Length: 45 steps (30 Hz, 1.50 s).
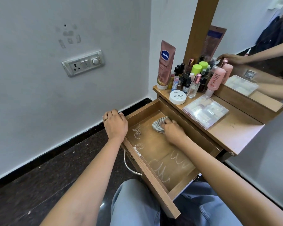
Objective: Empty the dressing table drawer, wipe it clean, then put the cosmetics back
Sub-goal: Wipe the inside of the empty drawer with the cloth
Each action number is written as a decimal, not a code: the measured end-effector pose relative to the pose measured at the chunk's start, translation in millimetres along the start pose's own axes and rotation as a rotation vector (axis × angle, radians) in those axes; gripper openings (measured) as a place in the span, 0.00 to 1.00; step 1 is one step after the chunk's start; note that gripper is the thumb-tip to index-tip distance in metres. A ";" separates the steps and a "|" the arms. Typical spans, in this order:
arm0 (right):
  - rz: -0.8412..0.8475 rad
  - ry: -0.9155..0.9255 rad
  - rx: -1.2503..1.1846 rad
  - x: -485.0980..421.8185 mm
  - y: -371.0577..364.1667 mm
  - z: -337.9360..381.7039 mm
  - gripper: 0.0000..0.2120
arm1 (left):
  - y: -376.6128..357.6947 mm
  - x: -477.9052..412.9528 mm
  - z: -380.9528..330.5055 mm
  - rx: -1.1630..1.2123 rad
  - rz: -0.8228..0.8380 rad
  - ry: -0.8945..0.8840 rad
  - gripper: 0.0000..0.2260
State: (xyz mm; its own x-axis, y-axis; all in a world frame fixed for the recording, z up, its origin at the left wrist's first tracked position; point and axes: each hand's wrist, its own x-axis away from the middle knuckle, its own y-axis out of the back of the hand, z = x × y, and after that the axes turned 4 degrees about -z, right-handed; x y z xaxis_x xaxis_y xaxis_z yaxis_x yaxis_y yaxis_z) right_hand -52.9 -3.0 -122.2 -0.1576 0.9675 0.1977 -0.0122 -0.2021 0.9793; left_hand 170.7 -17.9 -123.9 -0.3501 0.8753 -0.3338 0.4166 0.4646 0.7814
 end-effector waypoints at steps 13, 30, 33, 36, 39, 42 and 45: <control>-0.015 0.383 0.041 10.4 -20.0 57.5 0.26 | 9.9 3.5 -7.7 0.285 -0.073 0.196 0.16; -0.067 0.322 -0.043 -14.0 -14.1 71.4 0.25 | 1.1 -0.7 -1.9 0.140 -0.010 0.148 0.18; -0.052 0.405 -0.027 -13.9 -17.9 81.8 0.27 | 2.9 0.1 -2.7 0.129 -0.007 0.149 0.18; -0.028 0.453 -0.035 -3.1 -15.9 69.5 0.25 | 3.5 0.4 -2.6 0.117 0.000 0.146 0.18; -0.009 0.540 -0.048 18.4 -21.0 44.6 0.25 | 3.1 -0.7 -1.4 0.104 0.011 0.139 0.18; 0.037 0.645 -0.023 36.4 -26.4 15.0 0.27 | 2.2 -0.4 -1.3 0.091 0.006 0.127 0.18; 0.090 0.699 0.010 42.1 -20.8 -9.9 0.26 | 0.3 0.3 0.3 0.058 0.005 0.102 0.18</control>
State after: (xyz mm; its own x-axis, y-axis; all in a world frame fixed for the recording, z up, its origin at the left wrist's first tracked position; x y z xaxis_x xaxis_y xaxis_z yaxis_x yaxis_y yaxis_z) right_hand -69.0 40.5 -134.7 -0.7551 0.6220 0.2073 0.0398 -0.2721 0.9614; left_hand 171.0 -17.4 -123.9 -0.4300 0.8608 -0.2723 0.4658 0.4699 0.7498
